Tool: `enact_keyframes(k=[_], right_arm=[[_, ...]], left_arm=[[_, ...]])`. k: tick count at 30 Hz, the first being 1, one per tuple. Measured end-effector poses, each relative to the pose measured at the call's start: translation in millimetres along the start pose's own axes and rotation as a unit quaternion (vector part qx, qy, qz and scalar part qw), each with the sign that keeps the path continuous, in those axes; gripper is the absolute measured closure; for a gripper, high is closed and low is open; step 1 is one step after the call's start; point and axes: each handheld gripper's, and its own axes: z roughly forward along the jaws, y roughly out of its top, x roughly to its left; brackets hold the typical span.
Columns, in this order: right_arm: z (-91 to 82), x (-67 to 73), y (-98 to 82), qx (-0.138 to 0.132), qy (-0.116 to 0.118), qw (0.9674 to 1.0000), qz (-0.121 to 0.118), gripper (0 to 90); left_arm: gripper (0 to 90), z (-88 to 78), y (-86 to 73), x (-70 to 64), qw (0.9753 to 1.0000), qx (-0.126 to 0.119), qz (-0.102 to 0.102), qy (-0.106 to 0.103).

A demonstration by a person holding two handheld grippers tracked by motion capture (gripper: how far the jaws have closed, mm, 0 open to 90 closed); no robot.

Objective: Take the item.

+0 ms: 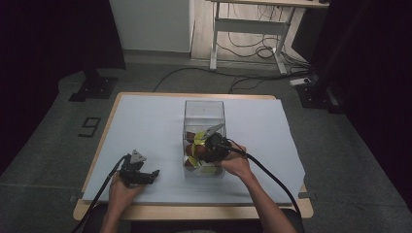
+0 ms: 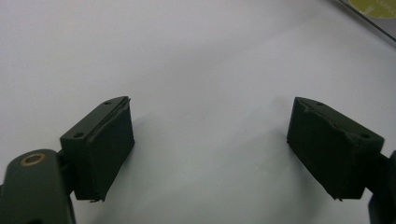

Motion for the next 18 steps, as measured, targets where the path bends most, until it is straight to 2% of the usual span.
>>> enact_keyframes(k=[8, 18], right_arm=[[-11.8, -0.5, 0.5, -0.012, 0.02, 0.9997, 0.011, 56.0], [-26.5, 1.1, 0.3, -0.027, 0.02, 0.9994, 0.008, 56.0]], left_arm=[[14.3, 0.0, 0.0, 0.0, 1.0, 0.0, 0.0, 0.0], [14.3, 0.0, 0.0, 0.0, 1.0, 0.0, 0.0, 0.0]])
